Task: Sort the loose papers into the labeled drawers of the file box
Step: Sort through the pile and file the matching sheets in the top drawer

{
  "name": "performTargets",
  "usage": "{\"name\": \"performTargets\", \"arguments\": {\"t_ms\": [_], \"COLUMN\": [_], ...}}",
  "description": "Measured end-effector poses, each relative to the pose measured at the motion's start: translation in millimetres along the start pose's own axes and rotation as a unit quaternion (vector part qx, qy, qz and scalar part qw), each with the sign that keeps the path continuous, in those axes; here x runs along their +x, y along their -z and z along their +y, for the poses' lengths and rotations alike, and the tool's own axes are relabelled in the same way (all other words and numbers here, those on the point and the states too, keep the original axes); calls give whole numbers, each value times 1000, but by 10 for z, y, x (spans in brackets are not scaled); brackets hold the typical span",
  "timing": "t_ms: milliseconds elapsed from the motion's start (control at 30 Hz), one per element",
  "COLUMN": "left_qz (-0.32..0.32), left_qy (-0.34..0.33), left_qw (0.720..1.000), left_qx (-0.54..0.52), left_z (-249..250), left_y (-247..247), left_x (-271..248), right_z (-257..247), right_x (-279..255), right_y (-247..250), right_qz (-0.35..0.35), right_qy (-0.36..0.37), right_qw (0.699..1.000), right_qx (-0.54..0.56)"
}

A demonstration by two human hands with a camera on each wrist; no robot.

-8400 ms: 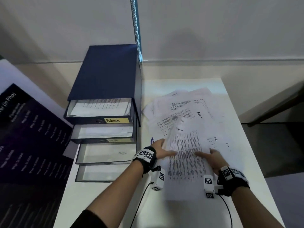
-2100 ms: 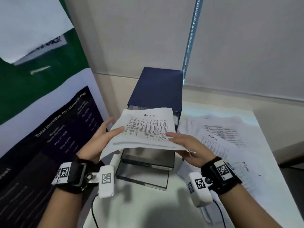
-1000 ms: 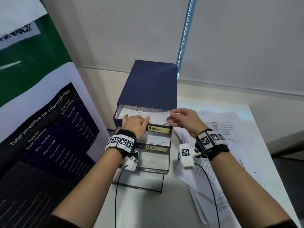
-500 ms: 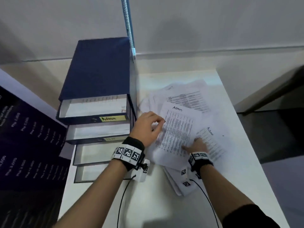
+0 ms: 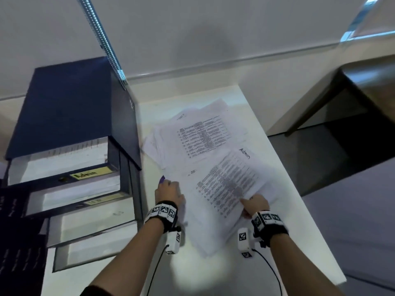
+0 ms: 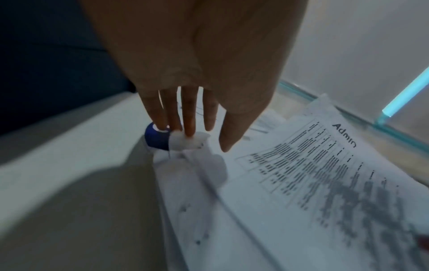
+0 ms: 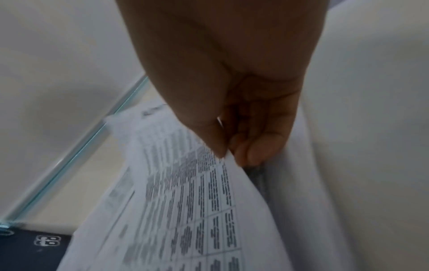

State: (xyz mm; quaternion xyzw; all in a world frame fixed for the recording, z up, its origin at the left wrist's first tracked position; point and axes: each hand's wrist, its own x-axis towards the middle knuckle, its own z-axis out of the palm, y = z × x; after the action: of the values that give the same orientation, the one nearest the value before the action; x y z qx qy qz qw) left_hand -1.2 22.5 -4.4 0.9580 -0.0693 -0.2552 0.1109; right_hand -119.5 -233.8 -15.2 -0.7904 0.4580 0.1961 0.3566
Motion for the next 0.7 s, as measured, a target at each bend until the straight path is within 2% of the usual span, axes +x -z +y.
{"name": "performTargets", "arguments": {"t_ms": [33,100,200,367,433,567,700], "left_qz": [27,67,60,10,10,78,127], "left_qy": [-7,-32,-84,-80,-107,-163,-139], "left_qw": [997,985,983,996,994,978,957], "left_qx": [77,155,151,22,-32,-105,-221], "left_z": [42,147,321,410,420,490,467], "left_y": [-37,-113,-260,-274,-248,-178,-106], "left_x": [13,30,85,173,209,195,174], "right_z": [88,153,214,228,230,243,283], "right_x": [17,-62,-88,-113,-138,-130,-121], "right_y": [-6,25,-6,-14,7,3,54], "right_qz": [15,35,45,38,43,41,44], "right_qy": [-12,-19,-14,5,11,31,42], "right_qw": [1000,999,998,999,999,998,997], "right_qx": [-7,-32,-32,15,24,40,49]}}
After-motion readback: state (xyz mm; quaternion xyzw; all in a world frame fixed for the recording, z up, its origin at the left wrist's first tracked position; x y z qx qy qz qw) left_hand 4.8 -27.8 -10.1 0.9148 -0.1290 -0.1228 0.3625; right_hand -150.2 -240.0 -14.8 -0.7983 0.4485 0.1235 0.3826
